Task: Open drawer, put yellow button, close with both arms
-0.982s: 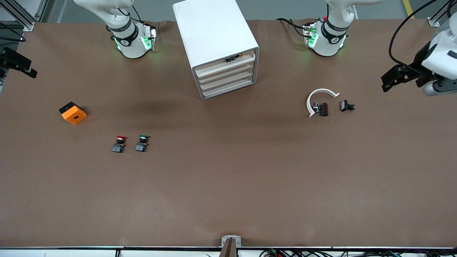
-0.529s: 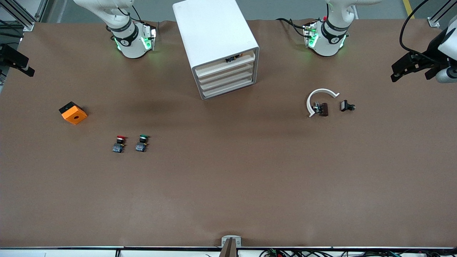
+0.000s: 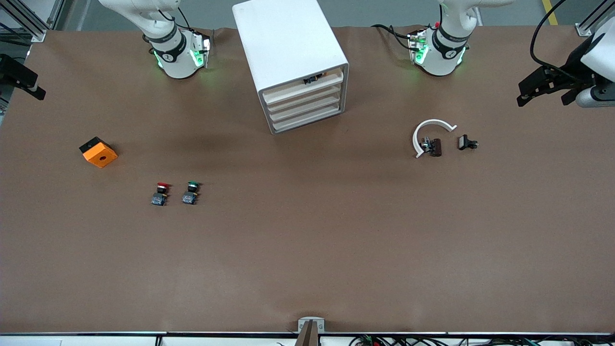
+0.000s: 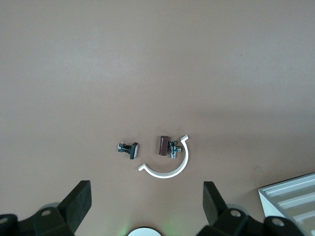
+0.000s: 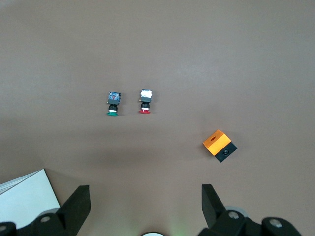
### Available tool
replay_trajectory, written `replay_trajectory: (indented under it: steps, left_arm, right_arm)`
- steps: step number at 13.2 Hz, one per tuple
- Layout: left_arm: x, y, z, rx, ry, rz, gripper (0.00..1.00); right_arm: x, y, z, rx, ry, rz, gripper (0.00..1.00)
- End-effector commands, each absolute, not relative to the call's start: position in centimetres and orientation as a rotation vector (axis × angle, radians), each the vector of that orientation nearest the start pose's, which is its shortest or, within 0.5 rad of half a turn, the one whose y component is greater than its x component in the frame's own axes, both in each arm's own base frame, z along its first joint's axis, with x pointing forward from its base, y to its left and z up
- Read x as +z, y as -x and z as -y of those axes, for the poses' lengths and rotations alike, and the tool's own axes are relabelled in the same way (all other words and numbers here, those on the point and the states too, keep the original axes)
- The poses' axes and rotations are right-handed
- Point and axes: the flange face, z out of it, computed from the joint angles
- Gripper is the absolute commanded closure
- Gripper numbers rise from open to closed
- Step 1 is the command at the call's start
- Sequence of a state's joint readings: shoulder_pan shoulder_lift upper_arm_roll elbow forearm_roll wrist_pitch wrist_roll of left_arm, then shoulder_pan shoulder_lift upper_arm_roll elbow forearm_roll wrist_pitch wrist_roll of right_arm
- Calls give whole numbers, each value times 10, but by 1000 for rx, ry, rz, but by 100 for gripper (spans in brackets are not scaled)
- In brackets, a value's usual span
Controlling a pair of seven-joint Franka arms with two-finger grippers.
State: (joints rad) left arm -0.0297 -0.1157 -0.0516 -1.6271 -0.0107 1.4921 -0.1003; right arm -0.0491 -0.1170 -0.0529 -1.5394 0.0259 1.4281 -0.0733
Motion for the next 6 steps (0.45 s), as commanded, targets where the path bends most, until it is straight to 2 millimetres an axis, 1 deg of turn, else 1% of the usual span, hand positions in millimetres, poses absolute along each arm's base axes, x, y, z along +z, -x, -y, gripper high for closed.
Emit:
replay_trajectory:
  steps: [1,2,5,6]
  left_arm:
    - [654,-505,56,25,3082,-38,0]
    - [653,-508,58,26,3081,-31,0]
    - [662,-512,51,0,3086,-22,0]
    - [661,-512,51,2,3087,-24,0]
  right_arm:
    - [694,-489,49,-26,3106,-37,0]
    - [694,-488,49,-28,3107,-38,0]
    - [694,-487,50,-12,3106,-37,0]
    - [692,-487,51,0,3105,-40,0]
